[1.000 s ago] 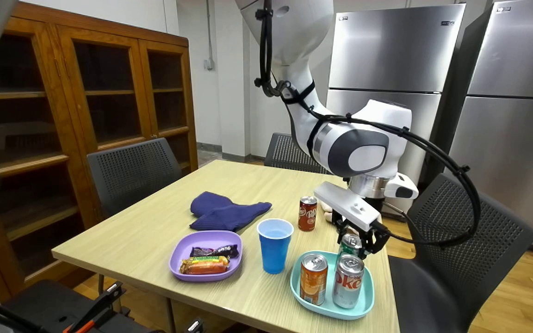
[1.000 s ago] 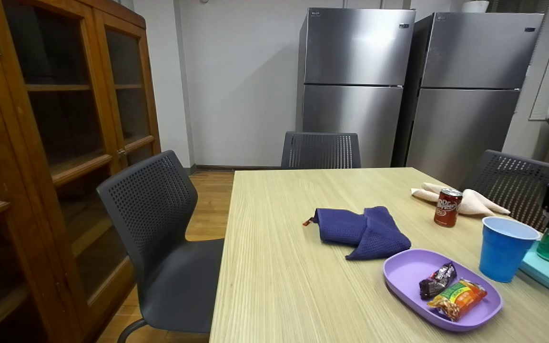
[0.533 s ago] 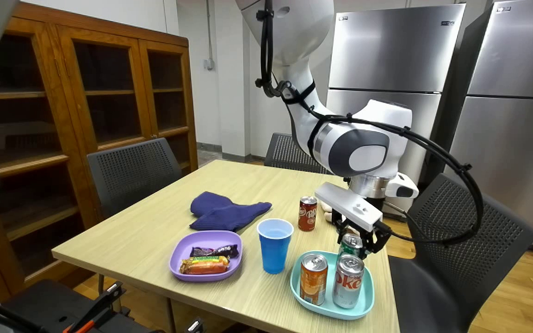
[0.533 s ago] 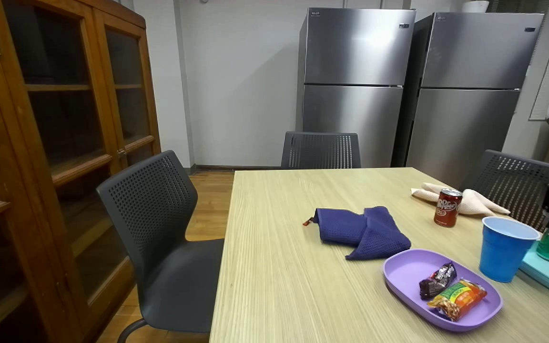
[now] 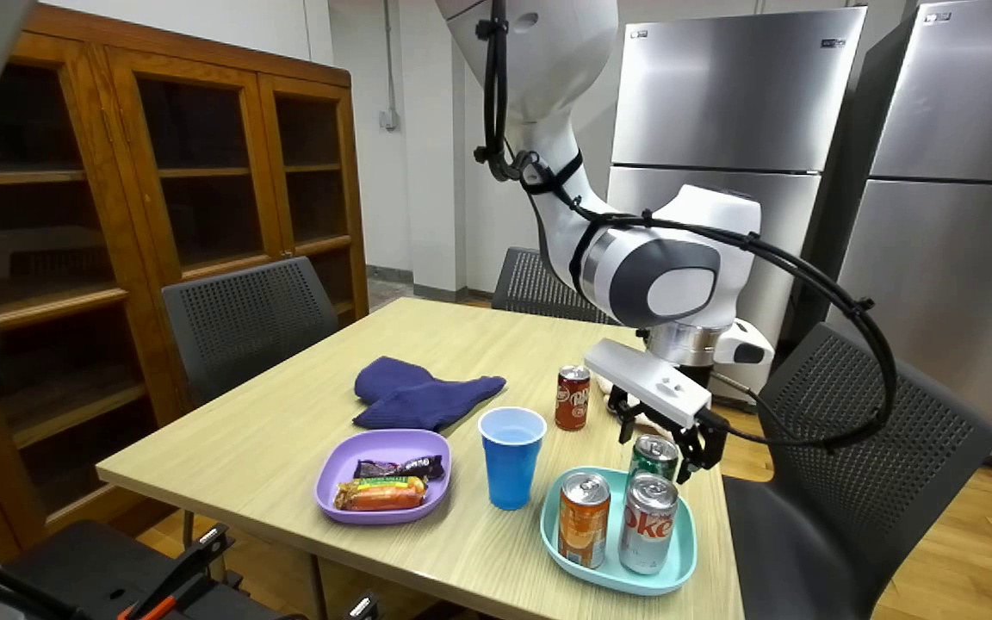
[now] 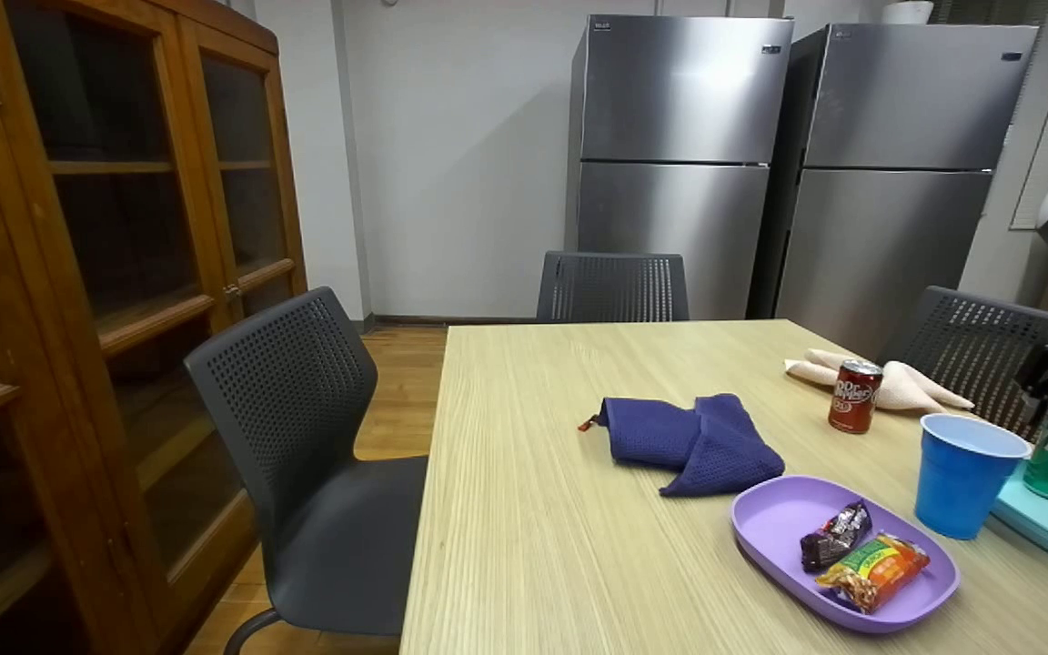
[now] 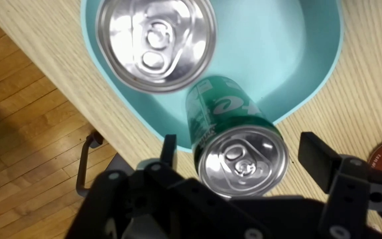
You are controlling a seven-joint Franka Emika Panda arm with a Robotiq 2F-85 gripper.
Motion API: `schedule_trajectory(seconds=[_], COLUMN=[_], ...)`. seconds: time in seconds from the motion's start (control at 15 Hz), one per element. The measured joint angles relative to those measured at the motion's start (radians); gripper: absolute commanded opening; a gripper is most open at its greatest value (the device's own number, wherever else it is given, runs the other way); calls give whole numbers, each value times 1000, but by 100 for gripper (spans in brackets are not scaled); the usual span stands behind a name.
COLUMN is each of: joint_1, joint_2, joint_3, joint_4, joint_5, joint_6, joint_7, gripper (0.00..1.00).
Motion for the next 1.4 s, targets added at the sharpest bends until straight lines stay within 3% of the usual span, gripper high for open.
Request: schedule_trajectory(seconds=[1.07,1.4], joint_1=[14,37], joint_2=[-15,-22], joint_3=[6,42], joint_4=[63,78], joint_5=[-1,47], joint_6=[-3,-5], joint_7=[-16,16], gripper=[100,100])
